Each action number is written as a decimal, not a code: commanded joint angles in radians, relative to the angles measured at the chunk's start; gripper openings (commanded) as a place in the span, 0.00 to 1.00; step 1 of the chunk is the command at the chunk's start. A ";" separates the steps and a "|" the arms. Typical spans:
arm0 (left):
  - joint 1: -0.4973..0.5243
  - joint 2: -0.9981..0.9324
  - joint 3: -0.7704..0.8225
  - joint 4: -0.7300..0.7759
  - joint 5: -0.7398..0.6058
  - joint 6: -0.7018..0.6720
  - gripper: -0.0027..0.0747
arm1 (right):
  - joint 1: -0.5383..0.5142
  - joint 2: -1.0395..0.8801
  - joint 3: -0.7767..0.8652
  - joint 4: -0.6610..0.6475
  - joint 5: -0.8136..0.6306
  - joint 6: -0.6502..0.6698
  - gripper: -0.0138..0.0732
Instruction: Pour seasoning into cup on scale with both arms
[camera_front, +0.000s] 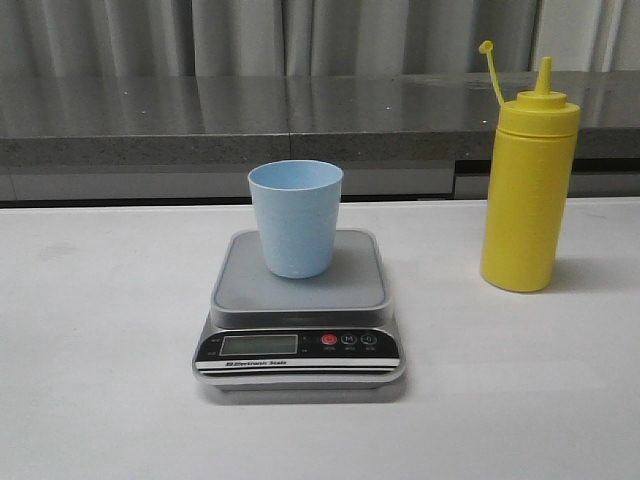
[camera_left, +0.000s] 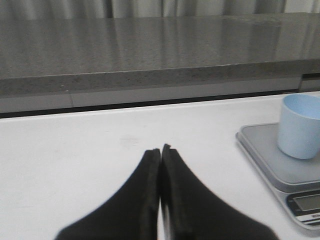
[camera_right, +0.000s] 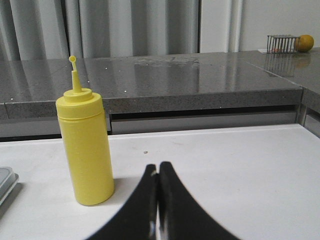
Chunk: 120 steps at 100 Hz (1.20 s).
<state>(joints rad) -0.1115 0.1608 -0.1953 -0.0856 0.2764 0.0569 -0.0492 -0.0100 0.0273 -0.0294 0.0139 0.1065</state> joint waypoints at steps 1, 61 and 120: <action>0.030 -0.004 0.005 0.043 -0.106 -0.066 0.01 | 0.000 -0.024 -0.017 -0.006 -0.072 -0.001 0.08; 0.142 -0.195 0.237 0.036 -0.201 -0.031 0.01 | 0.000 -0.023 -0.017 -0.006 -0.071 -0.001 0.08; 0.142 -0.195 0.237 0.032 -0.218 -0.028 0.01 | 0.000 -0.023 -0.017 -0.006 -0.072 -0.001 0.08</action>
<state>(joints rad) 0.0284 -0.0055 0.0000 -0.0440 0.1443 0.0264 -0.0492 -0.0100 0.0277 -0.0294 0.0139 0.1065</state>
